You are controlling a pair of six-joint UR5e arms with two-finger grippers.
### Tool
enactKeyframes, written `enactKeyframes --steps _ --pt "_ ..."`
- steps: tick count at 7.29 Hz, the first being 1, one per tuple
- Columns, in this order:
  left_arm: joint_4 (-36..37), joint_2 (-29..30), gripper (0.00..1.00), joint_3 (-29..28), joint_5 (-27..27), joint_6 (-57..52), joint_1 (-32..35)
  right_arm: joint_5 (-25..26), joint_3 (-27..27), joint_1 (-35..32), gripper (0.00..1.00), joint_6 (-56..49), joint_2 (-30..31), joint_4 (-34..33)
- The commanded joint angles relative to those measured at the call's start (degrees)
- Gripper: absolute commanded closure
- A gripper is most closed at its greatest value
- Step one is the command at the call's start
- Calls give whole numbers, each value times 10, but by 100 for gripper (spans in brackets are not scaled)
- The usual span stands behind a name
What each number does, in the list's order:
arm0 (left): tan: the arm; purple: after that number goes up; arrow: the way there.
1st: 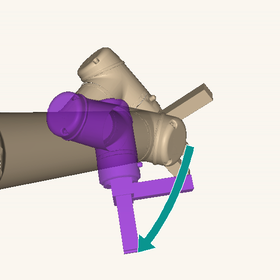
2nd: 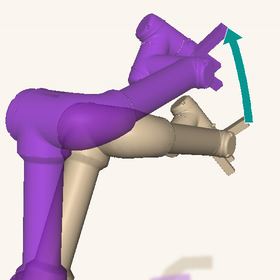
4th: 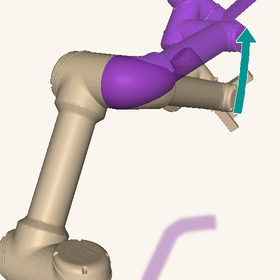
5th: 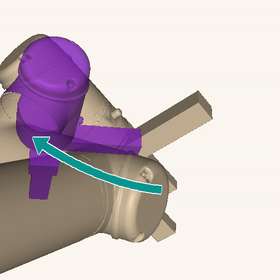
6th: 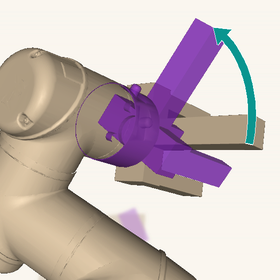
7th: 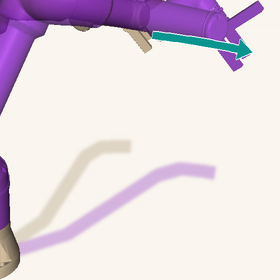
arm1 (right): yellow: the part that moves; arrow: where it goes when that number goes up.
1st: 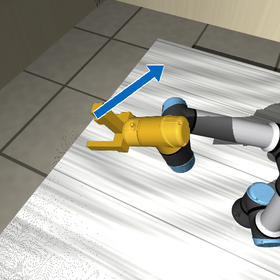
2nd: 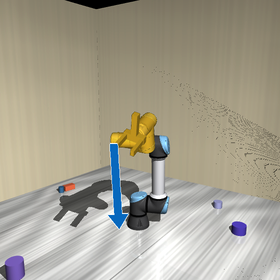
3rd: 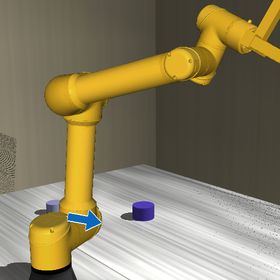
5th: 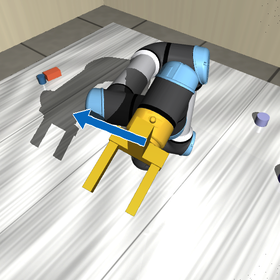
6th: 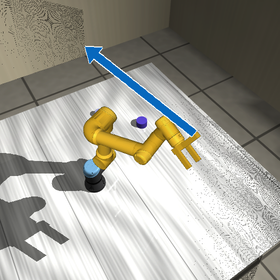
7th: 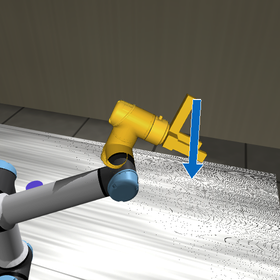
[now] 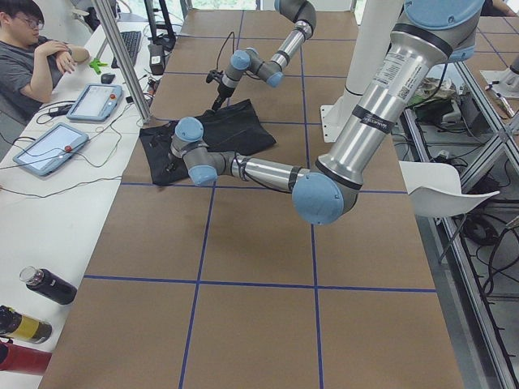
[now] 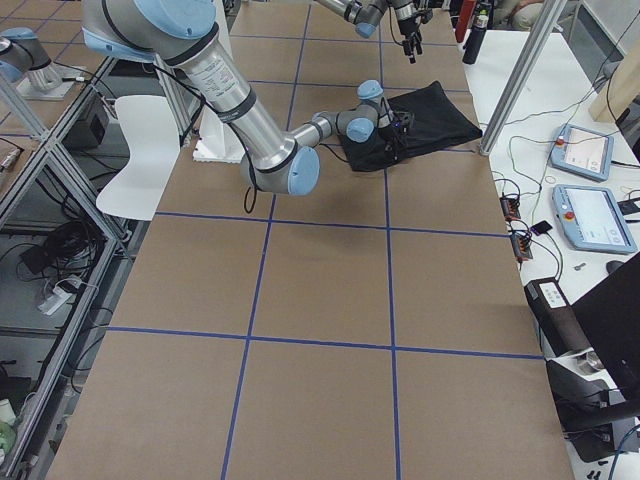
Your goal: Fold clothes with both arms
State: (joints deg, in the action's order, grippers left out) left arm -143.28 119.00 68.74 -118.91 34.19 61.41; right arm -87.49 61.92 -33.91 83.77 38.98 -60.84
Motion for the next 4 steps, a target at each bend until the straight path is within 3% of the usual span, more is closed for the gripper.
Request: enactKeyframes --steps 1,2,3,4 --pt "-1 -4 0 0 6 0 -1 12 -10 9 34 0 -9 -1" --pt "-2 -6 0 0 6 -1 -1 13 -11 9 62 2 -11 0" --pt "-2 -7 0 0 6 -1 -1 13 -11 9 100 19 -14 -1" --pt "-2 -7 0 1 6 0 -1 12 -13 12 100 17 -13 -2"
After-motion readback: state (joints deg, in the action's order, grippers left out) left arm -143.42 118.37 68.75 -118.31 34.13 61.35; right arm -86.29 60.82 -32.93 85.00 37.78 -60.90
